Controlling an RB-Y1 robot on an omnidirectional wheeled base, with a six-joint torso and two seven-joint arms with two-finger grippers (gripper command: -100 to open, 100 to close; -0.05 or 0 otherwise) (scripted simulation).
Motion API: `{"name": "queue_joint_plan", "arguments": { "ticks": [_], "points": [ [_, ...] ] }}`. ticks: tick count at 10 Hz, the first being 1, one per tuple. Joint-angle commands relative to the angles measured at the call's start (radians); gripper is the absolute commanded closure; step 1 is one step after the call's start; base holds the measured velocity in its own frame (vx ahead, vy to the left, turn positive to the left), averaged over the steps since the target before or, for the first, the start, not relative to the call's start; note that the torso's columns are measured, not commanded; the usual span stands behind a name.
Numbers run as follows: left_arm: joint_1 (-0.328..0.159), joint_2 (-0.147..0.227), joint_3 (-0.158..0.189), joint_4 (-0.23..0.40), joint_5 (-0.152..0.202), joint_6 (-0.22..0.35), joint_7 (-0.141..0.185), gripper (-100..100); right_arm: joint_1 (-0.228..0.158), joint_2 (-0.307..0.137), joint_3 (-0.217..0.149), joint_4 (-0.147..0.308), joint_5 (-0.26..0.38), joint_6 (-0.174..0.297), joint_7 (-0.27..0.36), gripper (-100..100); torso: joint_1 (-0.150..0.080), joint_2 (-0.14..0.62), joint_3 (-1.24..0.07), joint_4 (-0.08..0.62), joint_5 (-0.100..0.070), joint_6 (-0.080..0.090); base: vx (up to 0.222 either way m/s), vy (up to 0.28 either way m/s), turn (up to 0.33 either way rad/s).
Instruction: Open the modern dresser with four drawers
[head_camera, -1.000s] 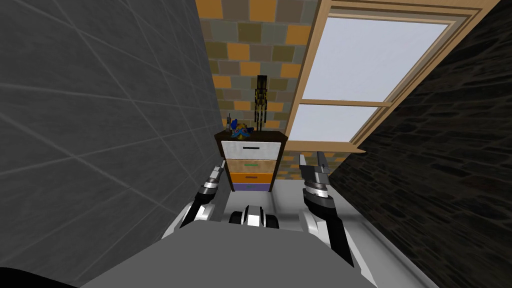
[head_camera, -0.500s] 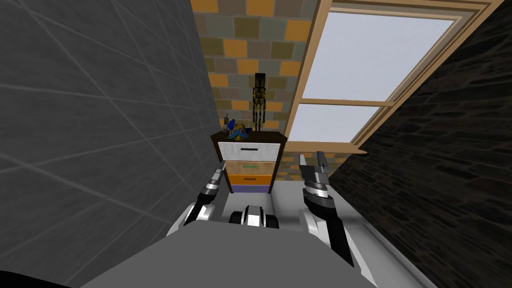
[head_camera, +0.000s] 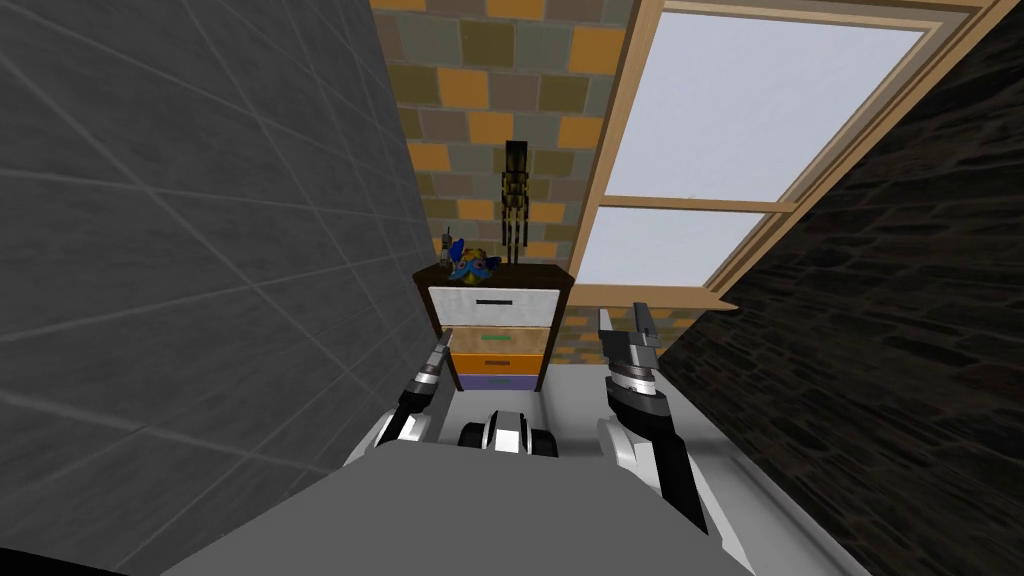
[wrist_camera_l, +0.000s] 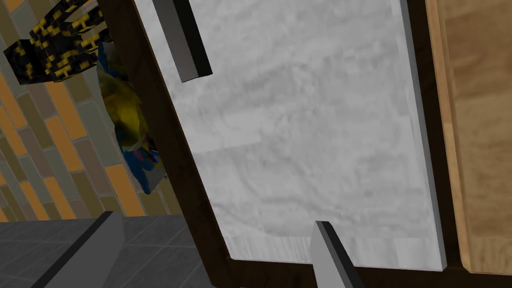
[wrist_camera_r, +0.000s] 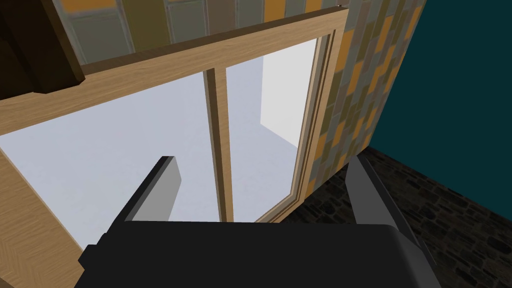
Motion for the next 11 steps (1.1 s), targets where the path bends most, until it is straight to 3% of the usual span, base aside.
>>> {"name": "queue_joint_plan", "arguments": {
  "ticks": [1, 2, 4, 11],
  "points": [
    [-0.009, 0.003, 0.006, 0.068, 0.002, -0.018, 0.005, -100, 0.0, 0.0, 0.0, 0.0, 0.0, 0.0, 0.0, 0, 0.0, 0.002, 0.001, 0.0, 0.0, 0.0, 0.049, -0.029, -0.005],
    [-0.009, 0.003, 0.006, 0.074, 0.002, -0.018, 0.005, -100, 0.0, 0.0, 0.0, 0.0, 0.0, 0.0, 0.0, 0, 0.0, 0.002, 0.001, 0.001, 0.0, 0.0, 0.037, -0.024, -0.003],
    [-0.028, -0.002, 0.011, 0.151, 0.003, -0.045, 0.007, -100, 0.0, 0.0, 0.0, 0.0, 0.0, 0.0, 0.0, 0, 0.0, 0.001, 0.001, 0.0, 0.0, 0.0, 0.059, -0.03, -0.009],
    [-0.062, -0.019, 0.021, 0.323, 0.005, -0.094, 0.01, -100, 0.0, 0.0, 0.0, 0.0, 0.0, 0.0, 0.0, 0, 0.0, 0.002, 0.001, 0.0, 0.0, 0.0, 0.049, -0.02, -0.004]
  ]
}}
